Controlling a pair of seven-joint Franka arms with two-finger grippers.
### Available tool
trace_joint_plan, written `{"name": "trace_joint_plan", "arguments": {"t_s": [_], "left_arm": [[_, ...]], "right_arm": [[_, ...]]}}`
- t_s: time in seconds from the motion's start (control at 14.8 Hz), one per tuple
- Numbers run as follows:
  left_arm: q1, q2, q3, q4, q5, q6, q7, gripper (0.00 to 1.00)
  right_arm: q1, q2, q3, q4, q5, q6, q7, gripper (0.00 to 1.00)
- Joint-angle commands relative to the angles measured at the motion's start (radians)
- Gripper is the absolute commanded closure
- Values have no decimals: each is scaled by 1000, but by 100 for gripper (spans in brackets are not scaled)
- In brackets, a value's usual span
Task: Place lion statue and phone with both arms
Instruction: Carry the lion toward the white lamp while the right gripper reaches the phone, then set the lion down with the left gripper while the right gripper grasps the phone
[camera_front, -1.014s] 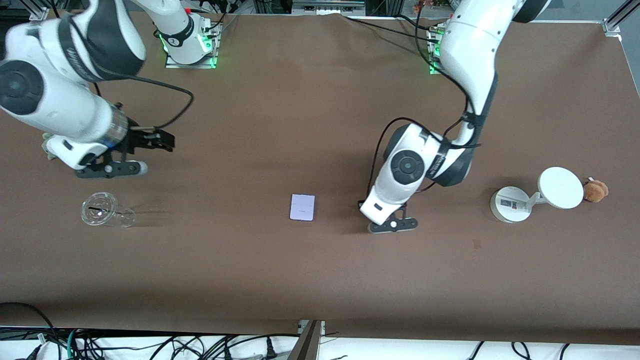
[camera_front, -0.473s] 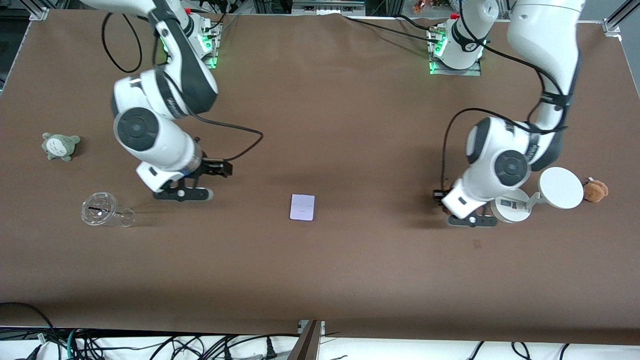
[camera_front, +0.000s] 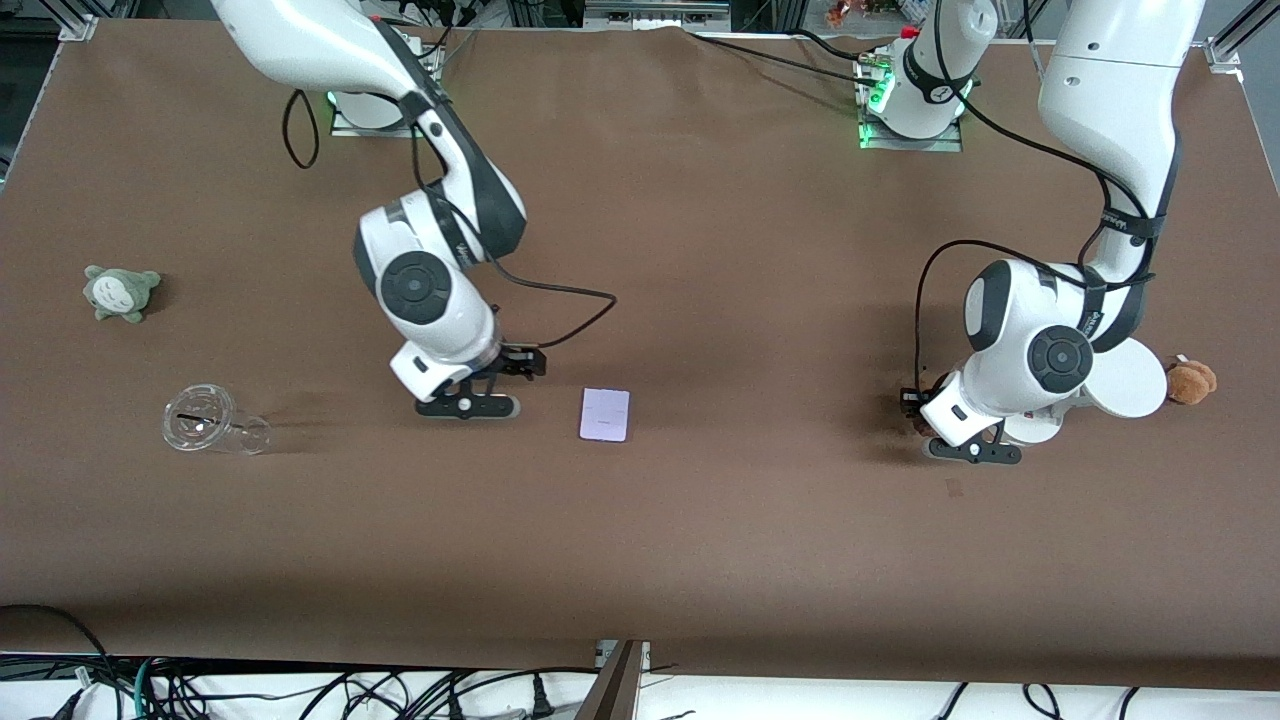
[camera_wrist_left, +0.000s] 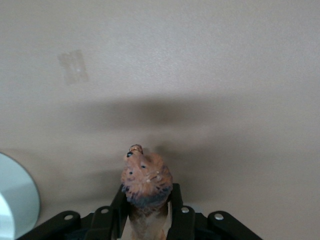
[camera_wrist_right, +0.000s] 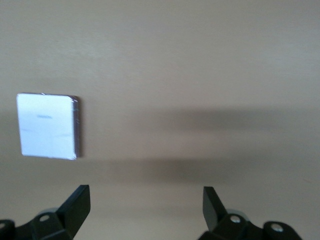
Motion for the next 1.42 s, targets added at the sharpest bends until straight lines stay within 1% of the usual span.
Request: {"name": "trace_joint_plan", "arguments": {"t_s": [0.0, 0.2, 0.34, 0.47, 0.68, 0.74, 0.81, 0.95, 1.15, 1.35], "left_arm": [[-1, 18, -2, 11, 14, 32, -6, 100], [3, 16, -4, 8, 14, 90, 0, 100], [3, 19, -4, 5, 14, 107, 0, 100], [3, 33, -4, 5, 14, 133, -4, 100], [5, 38, -4, 3, 13, 146, -6, 100], [5, 44, -4, 5, 13, 146, -6, 95], [6, 47, -4, 7, 11, 146, -6, 79], [6, 47, -4, 8, -2, 147, -7, 0], [8, 38, -4, 11, -4, 141, -9, 0], [6, 1, -6, 13, -4, 132, -4, 0]], "right_arm": [[18, 79, -7, 69, 18, 56, 16, 0], [58, 187, -8, 177, 16, 85, 47, 1], [69, 230, -8, 228, 16, 90, 58, 1], [90, 256, -11, 248, 10, 111, 67, 1], [95, 288, -11, 250, 8, 189, 68, 2], [96, 305, -11, 257, 8, 212, 68, 2], [107, 323, -13, 274, 7, 223, 74, 3], [125, 353, -19, 310, 1, 220, 126, 3], [155, 373, -37, 322, -7, 219, 157, 3], [173, 383, -50, 325, -8, 222, 173, 3]]}}
